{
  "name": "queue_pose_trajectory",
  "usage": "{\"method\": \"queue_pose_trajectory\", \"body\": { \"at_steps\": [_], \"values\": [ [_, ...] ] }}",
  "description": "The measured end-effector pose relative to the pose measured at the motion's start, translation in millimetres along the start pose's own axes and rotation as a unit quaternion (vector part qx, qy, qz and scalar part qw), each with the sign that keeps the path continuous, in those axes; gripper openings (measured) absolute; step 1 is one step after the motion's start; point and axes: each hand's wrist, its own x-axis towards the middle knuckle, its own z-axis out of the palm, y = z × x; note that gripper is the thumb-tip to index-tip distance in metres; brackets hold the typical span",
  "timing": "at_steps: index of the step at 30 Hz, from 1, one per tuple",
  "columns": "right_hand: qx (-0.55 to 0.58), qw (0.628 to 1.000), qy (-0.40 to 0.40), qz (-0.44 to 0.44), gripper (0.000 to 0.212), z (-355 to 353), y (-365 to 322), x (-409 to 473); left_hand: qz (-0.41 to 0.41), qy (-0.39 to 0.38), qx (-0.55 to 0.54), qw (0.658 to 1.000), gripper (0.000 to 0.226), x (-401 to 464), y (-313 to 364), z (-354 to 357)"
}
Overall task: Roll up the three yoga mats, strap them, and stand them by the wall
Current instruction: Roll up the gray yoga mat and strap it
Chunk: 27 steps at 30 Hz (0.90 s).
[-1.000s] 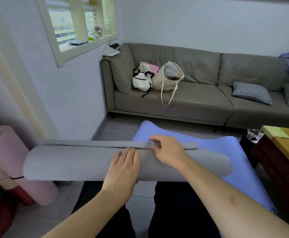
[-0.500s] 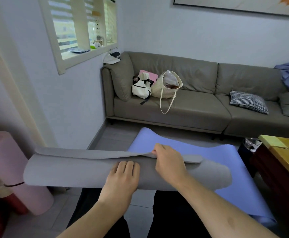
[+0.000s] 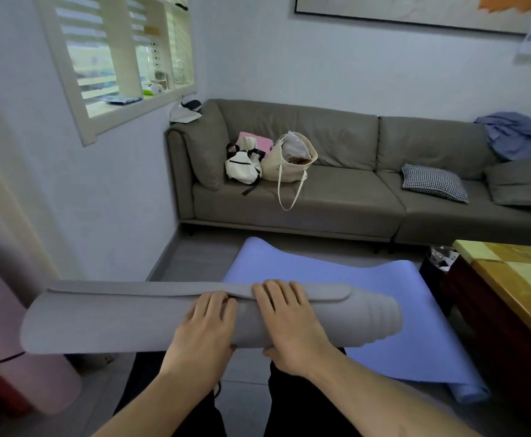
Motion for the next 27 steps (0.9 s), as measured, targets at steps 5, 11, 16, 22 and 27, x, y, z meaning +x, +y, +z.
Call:
{"method": "queue_pose_trajectory", "body": {
  "at_steps": [5, 11, 16, 22, 27],
  "values": [
    [0.015, 1.000, 0.015, -0.007, 0.104, 6, 4, 5, 0.021, 0.037, -0.033, 0.999, 0.068, -5, 7, -6],
    [0.023, 1.000, -0.001, 0.005, 0.106, -9, 8, 12, -0.016, -0.030, 0.021, 0.999, 0.139, 13, 17, 0],
    [0.028, 0.999, 0.032, 0.017, 0.103, -44, 7, 17, -0.043, -0.024, 0.067, 0.997, 0.133, 37, 21, -1],
    [-0.008, 1.000, -0.025, -0.004, 0.090, -119, 35, 20, -0.014, -0.010, -0.013, 1.000, 0.126, 67, 12, -24],
    [0.043, 0.982, -0.161, 0.084, 0.106, -225, 116, -12, -0.032, -0.024, -0.135, 0.990, 0.124, 76, -21, -37]
  ]
}}
